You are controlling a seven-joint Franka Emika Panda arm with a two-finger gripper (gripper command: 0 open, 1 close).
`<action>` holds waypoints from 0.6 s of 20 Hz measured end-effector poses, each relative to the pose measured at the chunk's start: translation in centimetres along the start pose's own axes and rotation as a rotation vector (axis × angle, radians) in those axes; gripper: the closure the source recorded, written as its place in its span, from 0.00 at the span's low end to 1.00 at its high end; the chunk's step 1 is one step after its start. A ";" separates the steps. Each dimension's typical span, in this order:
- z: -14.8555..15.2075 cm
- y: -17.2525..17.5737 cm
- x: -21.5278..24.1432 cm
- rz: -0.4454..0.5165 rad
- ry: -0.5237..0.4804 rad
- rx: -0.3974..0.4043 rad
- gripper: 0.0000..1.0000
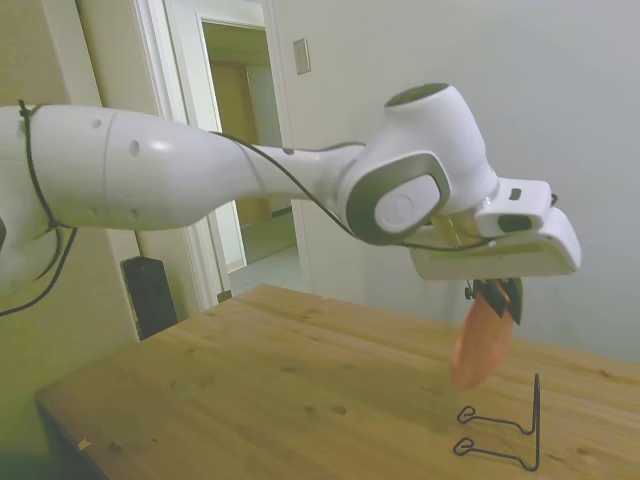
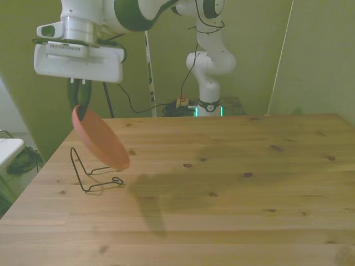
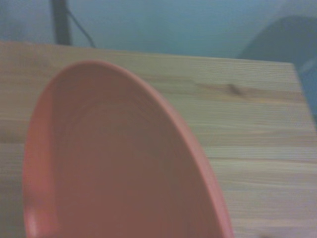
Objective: Unload the plate
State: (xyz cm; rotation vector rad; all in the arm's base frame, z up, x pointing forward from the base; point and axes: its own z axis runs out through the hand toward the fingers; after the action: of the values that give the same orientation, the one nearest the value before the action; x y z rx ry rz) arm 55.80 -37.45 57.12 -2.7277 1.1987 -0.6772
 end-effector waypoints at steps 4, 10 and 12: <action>0.8 -3.9 -3.5 0.050 -0.189 0.099 1.00; 8.7 -3.3 -9.8 0.101 -0.509 0.099 1.00; 12.1 -1.9 -11.2 0.123 -0.565 0.063 1.00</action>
State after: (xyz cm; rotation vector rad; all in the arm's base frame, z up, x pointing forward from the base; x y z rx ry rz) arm 55.58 -29.27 42.65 -2.5020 1.1525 0.0752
